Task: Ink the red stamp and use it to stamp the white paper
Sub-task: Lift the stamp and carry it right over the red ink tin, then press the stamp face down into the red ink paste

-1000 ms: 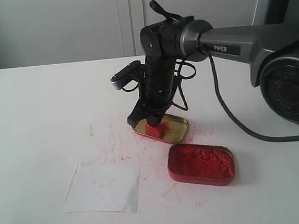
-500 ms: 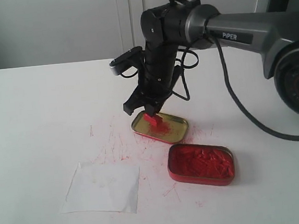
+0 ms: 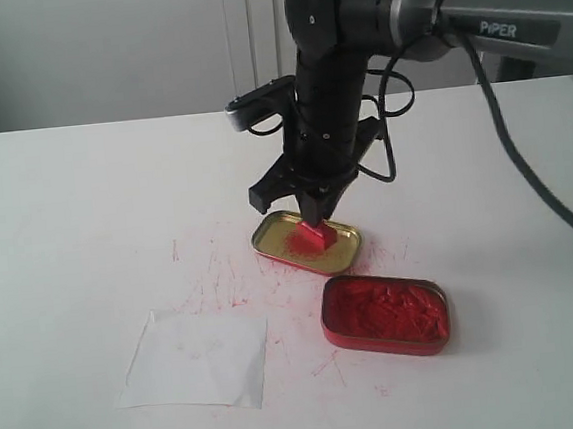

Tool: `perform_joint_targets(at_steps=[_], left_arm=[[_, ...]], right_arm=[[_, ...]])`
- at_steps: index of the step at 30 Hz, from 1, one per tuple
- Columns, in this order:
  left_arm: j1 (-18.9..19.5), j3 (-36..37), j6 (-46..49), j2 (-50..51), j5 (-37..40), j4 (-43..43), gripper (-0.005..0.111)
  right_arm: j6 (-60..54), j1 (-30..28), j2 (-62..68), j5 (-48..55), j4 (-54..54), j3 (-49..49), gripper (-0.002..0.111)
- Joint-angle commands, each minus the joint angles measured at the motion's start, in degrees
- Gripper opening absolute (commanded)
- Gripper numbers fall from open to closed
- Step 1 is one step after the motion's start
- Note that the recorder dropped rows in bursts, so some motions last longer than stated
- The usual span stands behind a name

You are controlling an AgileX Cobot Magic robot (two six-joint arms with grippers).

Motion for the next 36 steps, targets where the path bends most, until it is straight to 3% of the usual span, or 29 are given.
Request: perform_joint_targets(at_steps=[1, 11, 18, 24, 36], left_arm=[[-0.16, 0.17, -0.05, -0.22, -0.21, 0.08, 0.0], [-0.16, 0.17, -0.05, -0.22, -0.21, 0.08, 0.0], [-0.16, 0.17, -0.05, -0.22, -0.21, 0.08, 0.0], [-0.16, 0.17, -0.05, -0.22, -0.21, 0.08, 0.0], [-0.16, 0.17, -0.05, -0.22, -0.21, 0.08, 0.0]], right_arm=[[0.48, -0.03, -4.63, -1.51, -0.11, 5.84, 0.0], [0.23, -0.24, -16.05, -11.46, -2.49, 26.87, 0.0], [-7.73, -0.24, -17.35, -21.06, -2.89, 36.41, 0.0], [-8.49, -0.51, -17.35, -27.33, -2.89, 40.61, 0.0], [-8.49, -2.53, -17.25, -30.04, -2.89, 41.05, 0.0]])
